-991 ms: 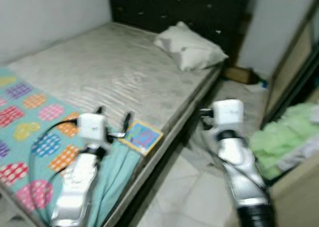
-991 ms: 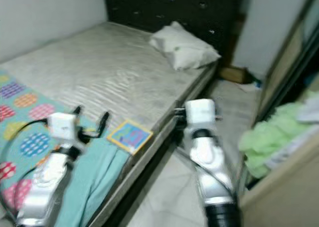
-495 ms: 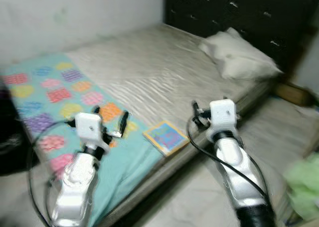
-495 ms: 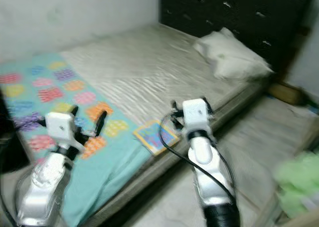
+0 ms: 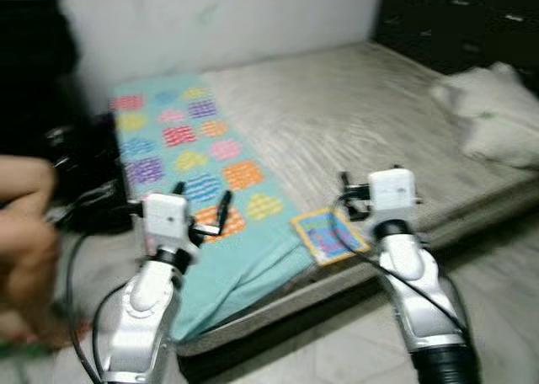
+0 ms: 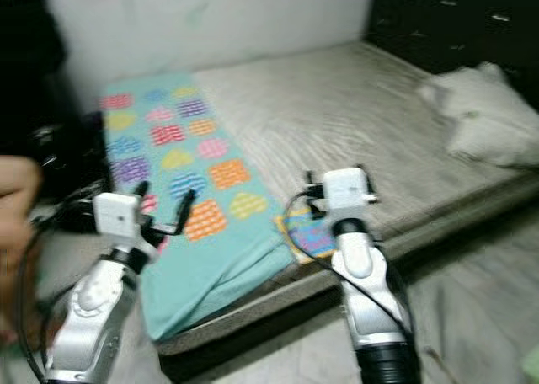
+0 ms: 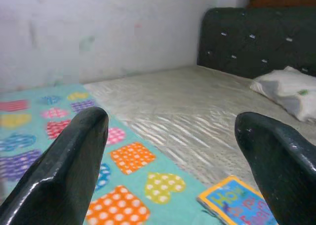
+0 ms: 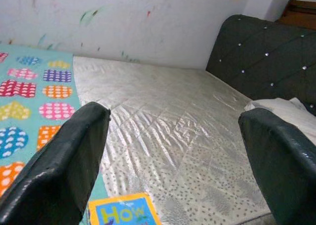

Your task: Clean up the room

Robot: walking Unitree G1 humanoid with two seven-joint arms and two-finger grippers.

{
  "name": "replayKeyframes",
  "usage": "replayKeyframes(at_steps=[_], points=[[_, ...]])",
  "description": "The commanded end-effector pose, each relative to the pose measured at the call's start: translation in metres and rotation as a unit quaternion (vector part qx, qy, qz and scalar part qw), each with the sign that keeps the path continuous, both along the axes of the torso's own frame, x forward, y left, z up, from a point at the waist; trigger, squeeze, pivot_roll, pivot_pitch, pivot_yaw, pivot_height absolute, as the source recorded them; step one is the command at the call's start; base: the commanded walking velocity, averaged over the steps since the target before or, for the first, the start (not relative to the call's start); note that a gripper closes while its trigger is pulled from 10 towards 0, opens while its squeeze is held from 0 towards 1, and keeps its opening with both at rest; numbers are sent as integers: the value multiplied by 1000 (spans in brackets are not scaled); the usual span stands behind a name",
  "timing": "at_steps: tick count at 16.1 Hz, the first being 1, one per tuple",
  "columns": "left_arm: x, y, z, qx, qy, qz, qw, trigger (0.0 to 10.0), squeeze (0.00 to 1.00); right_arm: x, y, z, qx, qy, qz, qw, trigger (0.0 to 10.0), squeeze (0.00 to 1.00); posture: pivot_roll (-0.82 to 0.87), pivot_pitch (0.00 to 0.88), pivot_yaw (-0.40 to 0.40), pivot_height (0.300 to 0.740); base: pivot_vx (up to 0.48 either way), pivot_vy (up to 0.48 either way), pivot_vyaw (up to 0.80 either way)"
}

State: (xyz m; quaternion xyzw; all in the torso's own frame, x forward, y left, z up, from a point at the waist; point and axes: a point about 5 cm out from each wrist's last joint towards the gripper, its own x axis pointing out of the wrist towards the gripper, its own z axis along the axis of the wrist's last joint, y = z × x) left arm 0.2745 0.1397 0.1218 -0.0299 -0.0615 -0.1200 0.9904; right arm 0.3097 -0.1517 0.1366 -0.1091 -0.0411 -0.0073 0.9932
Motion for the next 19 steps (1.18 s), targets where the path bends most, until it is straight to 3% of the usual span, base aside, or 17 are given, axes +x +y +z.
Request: replayKeyframes(at_steps=[1,10,12,13,16,19], points=[[1,8,2,10,-3,14,1000,10000,0,1,10,3,8,-3,18,1000,10000,0,-85,9,-41,740,0,0,800],[3,10,3,12,-4,16,1000,10000,0,0,12,0,9,2,24,1000,10000,0,-81,3,-34,740,0,0,800],[3,11,3,8,-3,13,1000,10000,0,0,11,-4,10,9,17,1000,10000,0,-78,0,-35,740,0,0,0],[3,11,4,13,-7,6,1000,10000,0,1,17,-2,4,7,52,999,10000,0,-78,0,-34,740,0,0,0],[2,9,5,6,-12,-6,1000,10000,0,3,8,1,6,0,21,1000,10000,0,-77,0,-32,740,0,0,0],[2,8,5,5,-11,-10,1000,10000,0,4,14,7,-7,-17,46,999,10000,0,-78,0,-31,740,0,0,0]])
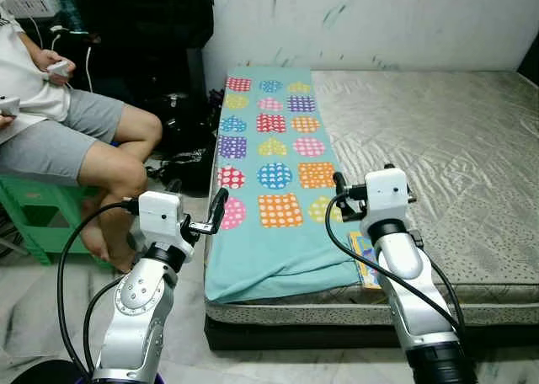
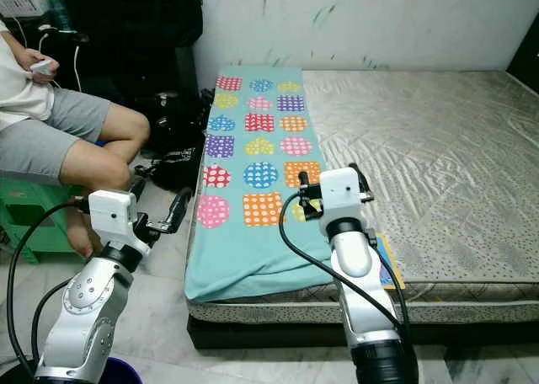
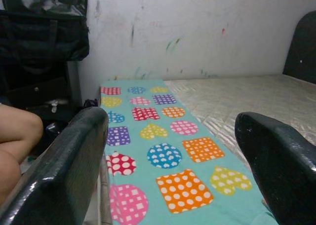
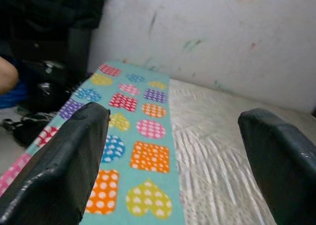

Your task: Clean up the room

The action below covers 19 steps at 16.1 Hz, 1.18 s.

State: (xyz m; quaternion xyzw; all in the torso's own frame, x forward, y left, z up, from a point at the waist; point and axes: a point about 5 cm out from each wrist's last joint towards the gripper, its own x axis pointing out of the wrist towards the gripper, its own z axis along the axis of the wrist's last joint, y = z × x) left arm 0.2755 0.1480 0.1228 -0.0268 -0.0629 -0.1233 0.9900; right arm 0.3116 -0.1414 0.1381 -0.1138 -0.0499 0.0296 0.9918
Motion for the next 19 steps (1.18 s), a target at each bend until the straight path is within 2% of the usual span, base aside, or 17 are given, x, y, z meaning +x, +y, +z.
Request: replayKeyframes(at_steps=[1,4,7,10,19], points=[[1,0,4,2,-9,-8,1000,10000,0,2,7,6,-4,-15,16,1000,10000,0,-78,0,-31,740,0,0,0],[2,0,5,2,-10,-12,1000,10000,0,1,10,6,-28,-24,25,999,10000,0,-76,0,-29,740,0,0,0],[2,-1,5,0,-12,-20,1000,10000,0,0,3,4,8,-20,7,1000,10000,0,-77,0,-26,740,265,0,0],[3,-5,6,-2,-14,-25,1000,10000,0,-1,13,4,43,-19,21,999,10000,0,-78,0,-28,740,289,0,0],[2,-4,4,-3,-11,-22,1000,10000,0,1,10,4,34,-20,16,999,10000,0,-74,0,-31,740,249,0,0]])
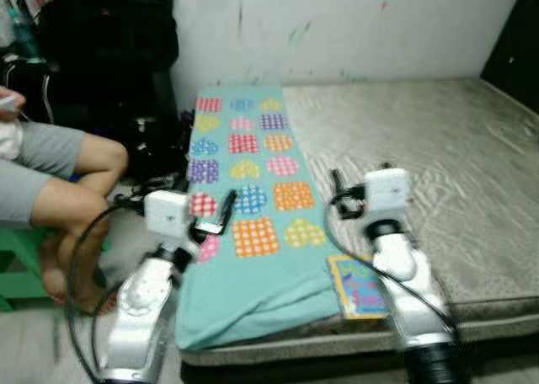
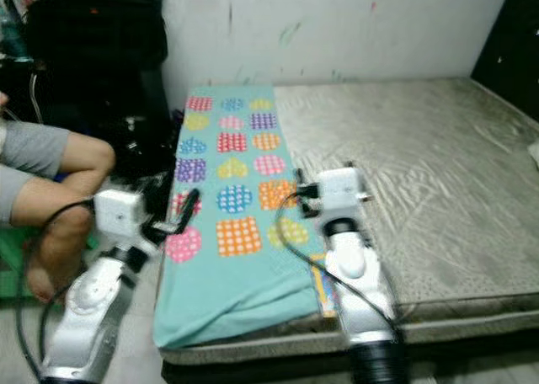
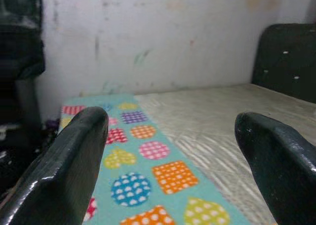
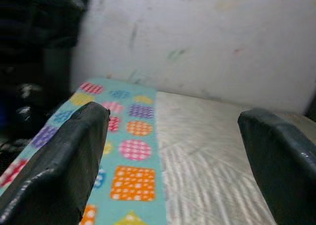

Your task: Clean up the room

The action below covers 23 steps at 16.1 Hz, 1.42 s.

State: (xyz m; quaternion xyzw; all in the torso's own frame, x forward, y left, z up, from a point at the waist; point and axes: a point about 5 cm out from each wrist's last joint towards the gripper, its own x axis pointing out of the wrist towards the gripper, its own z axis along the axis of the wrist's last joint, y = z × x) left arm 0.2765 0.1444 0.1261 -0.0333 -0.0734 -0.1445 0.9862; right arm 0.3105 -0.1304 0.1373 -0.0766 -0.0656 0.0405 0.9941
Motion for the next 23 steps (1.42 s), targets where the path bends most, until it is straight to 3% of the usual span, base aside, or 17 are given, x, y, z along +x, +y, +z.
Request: replayKeyframes(at_steps=[1,3,5,11,23], points=[[1,0,1,4,0,0,1000,10000,0,2,-2,3,0,-3,2,1000,10000,0,-74,0,-30,740,0,0,0],[1,0,0,5,4,4,1000,10000,0,2,-2,-3,0,14,5,1000,10000,0,-75,0,-29,740,0,0,0],[5,3,-2,10,10,33,999,10000,0,1,4,0,-20,-4,13,1000,10000,0,-75,0,-29,740,0,0,0],[5,3,-2,17,8,33,999,10000,0,1,5,-3,-14,7,18,1000,10000,0,-77,0,-28,740,0,0,0],[6,3,-1,17,7,33,999,10000,0,2,2,-4,-2,14,13,1000,10000,0,-81,0,-25,740,0,-292,142]])
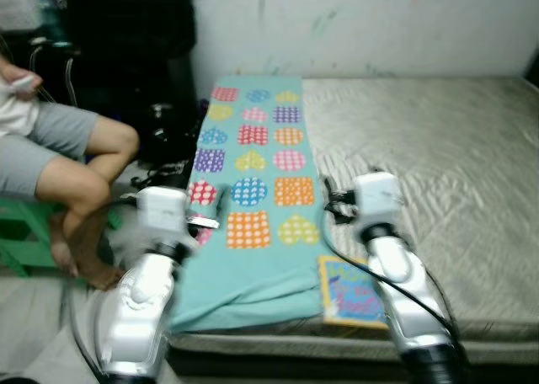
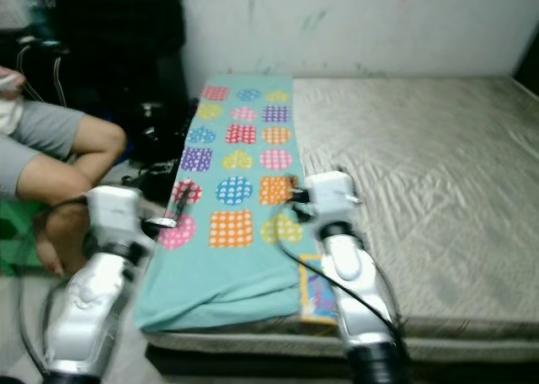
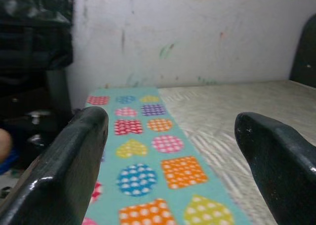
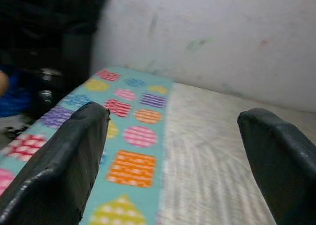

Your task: Clean up the room

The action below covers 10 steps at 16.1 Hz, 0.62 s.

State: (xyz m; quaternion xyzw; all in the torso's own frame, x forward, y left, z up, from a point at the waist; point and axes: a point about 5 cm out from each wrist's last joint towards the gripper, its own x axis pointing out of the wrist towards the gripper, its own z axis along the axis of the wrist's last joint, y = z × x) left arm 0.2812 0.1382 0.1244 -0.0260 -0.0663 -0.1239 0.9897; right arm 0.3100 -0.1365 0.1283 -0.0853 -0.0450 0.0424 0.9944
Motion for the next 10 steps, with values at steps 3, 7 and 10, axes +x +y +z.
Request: replayKeyframes(at_steps=[3,7,10], points=[[2,9,1,10,0,13,1000,10000,0,2,8,5,9,-6,12,1000,10000,0,-79,0,-27,740,0,-287,0],[2,8,1,10,-1,11,1000,10000,0,3,8,4,7,-6,15,1000,10000,0,-78,0,-27,740,0,-283,0],[1,7,1,3,-5,6,1000,10000,0,3,8,4,6,-5,17,1000,10000,0,-78,0,-27,740,0,-82,0]])
